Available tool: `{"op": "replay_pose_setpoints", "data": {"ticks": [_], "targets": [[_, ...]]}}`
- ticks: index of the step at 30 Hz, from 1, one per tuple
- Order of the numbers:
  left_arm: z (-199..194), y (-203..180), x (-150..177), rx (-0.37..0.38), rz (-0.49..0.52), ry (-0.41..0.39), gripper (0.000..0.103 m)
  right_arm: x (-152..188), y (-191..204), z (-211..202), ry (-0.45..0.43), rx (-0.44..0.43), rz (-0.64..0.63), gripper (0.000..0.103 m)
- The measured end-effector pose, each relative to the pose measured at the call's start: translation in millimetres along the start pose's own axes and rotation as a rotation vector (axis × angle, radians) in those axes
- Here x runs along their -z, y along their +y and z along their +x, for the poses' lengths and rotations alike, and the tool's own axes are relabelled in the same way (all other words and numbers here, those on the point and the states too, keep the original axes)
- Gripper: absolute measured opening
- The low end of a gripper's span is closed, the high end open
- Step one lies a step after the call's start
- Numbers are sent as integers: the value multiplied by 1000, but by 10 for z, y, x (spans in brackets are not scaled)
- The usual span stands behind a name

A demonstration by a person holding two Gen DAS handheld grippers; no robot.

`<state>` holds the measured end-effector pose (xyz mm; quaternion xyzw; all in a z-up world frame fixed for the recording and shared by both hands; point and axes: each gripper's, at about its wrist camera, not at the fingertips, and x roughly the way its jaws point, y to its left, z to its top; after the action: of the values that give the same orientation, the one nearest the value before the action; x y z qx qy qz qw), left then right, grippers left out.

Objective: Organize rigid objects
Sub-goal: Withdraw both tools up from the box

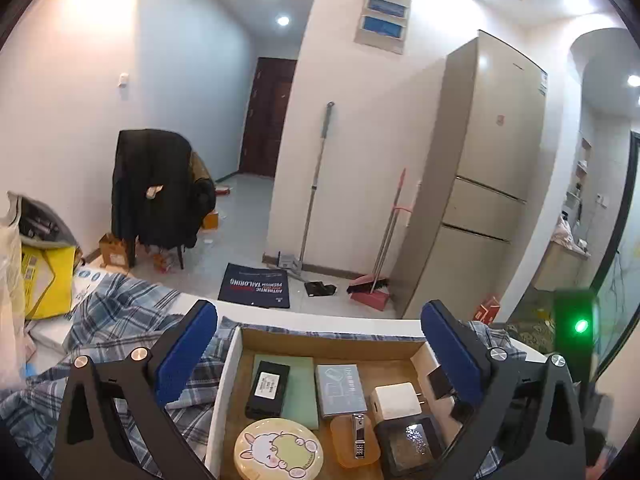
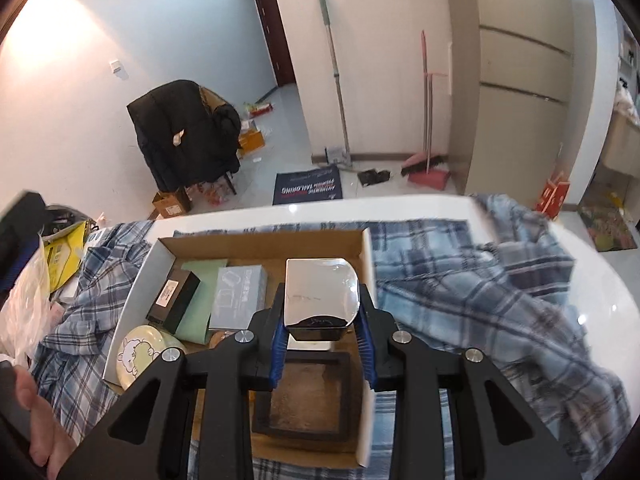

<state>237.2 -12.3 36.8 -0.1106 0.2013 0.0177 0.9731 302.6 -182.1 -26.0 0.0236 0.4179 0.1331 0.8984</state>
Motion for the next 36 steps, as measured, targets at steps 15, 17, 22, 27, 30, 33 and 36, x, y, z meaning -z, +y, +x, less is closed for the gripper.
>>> {"op": "replay_pose_setpoints", "data": {"ticks": [15, 17, 22, 27, 30, 33, 36], "targets": [[74, 80, -18, 54, -54, 76, 103, 84, 140, 359, 79, 17, -52, 29], [52, 73, -31, 52, -50, 70, 103, 82, 151, 373, 79, 30, -61, 30], [-86, -3, -96, 96, -16, 49, 103, 62, 122, 192, 10, 36, -64, 65], [-451, -135, -222, 78, 47, -66, 103, -4, 64, -244, -54, 15, -51, 65], [-648, -129, -292, 105, 17, -93, 103, 9, 35, -626, -101, -9, -56, 68], [-797, -66, -329, 144, -18, -66, 103, 50, 37, -1011, -159, -9, -76, 70], [-1013, -17, -275, 132, 32, -61, 103, 153, -1, -1343, -205, -30, -77, 76]]}}
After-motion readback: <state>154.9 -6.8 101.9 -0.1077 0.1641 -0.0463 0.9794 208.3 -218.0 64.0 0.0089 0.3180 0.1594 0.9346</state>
